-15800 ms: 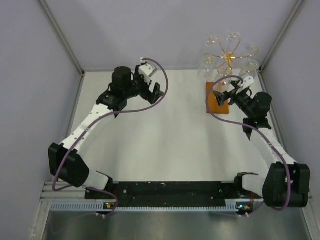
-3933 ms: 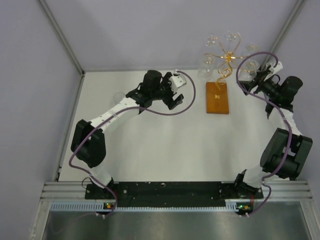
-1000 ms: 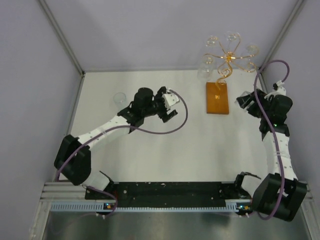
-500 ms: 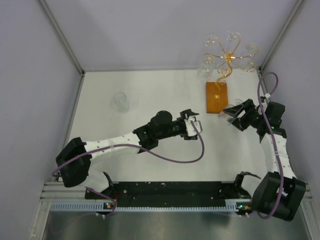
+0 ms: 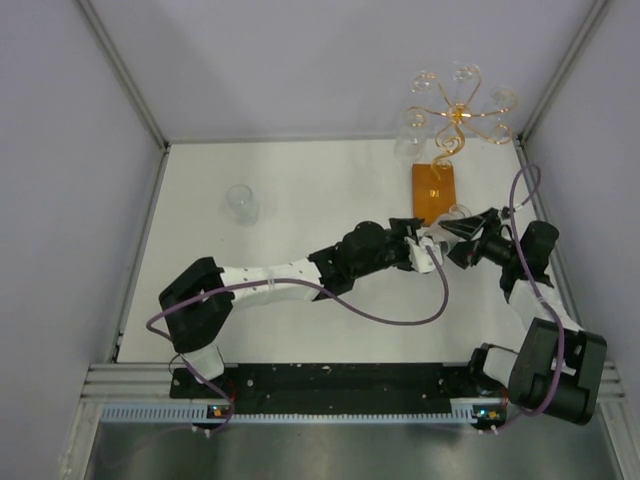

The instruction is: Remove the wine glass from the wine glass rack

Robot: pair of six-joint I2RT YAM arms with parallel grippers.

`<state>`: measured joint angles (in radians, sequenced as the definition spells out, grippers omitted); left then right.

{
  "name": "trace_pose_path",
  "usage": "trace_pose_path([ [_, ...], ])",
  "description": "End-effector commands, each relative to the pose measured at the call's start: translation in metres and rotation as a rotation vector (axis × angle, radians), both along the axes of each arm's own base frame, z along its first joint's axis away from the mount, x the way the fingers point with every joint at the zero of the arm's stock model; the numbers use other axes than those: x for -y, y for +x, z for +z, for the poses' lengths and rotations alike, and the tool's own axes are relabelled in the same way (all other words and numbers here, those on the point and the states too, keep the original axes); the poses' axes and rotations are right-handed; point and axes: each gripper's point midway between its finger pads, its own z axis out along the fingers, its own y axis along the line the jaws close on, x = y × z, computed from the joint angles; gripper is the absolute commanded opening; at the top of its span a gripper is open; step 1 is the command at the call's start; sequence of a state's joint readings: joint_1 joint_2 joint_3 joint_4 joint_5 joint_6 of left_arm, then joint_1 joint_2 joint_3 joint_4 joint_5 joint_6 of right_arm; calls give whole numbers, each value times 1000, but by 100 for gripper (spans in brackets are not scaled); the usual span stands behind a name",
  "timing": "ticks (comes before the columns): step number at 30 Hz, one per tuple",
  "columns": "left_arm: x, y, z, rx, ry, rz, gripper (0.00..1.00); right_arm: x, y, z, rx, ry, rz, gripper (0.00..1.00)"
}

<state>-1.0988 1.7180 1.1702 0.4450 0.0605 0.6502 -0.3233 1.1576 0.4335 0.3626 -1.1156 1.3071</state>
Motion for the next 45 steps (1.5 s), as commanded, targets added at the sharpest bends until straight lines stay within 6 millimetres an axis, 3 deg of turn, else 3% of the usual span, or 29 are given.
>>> trace_pose_path([
  [1, 2, 19, 18, 86, -28, 81, 65, -3, -4, 49, 201, -11, 66, 0],
  [9, 11, 36, 19, 120, -68, 147, 57, -8, -15, 45, 157, 29, 113, 0],
  [15, 17, 31, 24, 90, -110, 120, 48, -10, -15, 43, 139, 35, 116, 0],
  [17, 20, 26, 29, 48, -145, 96, 48, -10, -15, 44, 143, 33, 117, 0],
  [21, 29, 3, 31, -64, -181, -23, 59, -10, -14, 46, 151, 28, 118, 0],
  [23, 27, 1, 28, -120, -183, -16, 63, -10, -13, 48, 161, 24, 117, 0],
  [27, 11, 25, 27, -136, -203, 148, 64, -10, -14, 51, 178, 18, 122, 0],
  [31, 3, 39, 33, -130, -225, 194, 58, -10, -14, 51, 177, 17, 124, 0],
  [39, 5, 41, 60, -146, -316, 192, 55, -10, -15, 46, 151, 24, 125, 0],
  [45, 14, 41, 64, -185, -336, 176, 50, -11, -15, 49, 166, 20, 130, 0],
])
